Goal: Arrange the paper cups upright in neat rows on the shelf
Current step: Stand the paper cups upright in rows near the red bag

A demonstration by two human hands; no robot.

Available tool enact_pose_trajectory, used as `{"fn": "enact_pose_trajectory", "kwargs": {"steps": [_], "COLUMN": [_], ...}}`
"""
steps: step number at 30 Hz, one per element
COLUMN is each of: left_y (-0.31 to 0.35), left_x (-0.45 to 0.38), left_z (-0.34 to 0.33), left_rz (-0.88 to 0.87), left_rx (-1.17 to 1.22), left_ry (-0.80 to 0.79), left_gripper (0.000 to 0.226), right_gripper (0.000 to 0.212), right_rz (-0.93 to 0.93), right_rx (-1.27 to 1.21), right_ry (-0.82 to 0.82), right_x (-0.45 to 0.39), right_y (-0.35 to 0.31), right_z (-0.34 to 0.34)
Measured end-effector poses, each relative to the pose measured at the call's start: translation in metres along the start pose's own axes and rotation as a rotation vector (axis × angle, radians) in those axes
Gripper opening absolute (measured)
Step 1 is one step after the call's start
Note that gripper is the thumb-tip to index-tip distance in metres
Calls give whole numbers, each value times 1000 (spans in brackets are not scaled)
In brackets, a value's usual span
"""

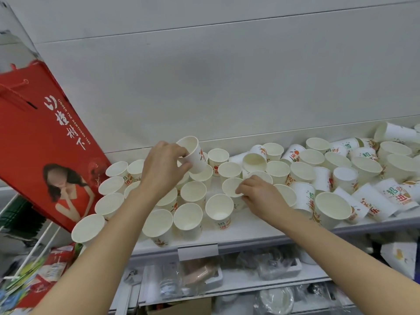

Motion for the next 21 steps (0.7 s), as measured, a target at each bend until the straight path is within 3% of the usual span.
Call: {"fn": "enact_pose_trajectory", "kwargs": {"steps": [2,8,14,21], "left_y": [9,55,114,131], "left_x": [4,16,46,66], "left_z": [-1,11,-8,-40], "left_rz": [-46,-241,-411,-480], "left_rx": [13,98,210,256], "left_ry": [-28,16,8,-137], "left_gripper": [8,13,24,28], "right_gripper": [17,30,24,15], "right_rz": [9,47,-153,-320], "right_rx": [-41,-148,-146,-217], "right_ry": [-7,53,178,190], "right_x": [-7,-7,-7,-10], "right_y": [-6,6,52,73], "right_z": [-5,18,52,62]}}
Point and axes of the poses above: each hand's wrist, its own x-axis away from the middle knuckle, its own z-axis out of the back of the hand, y = z × x, the point moved 6 cm from there along -x, towards the middle knuckle, and after that the axes turned 6 degrees about -z, right-handed, at the moved point
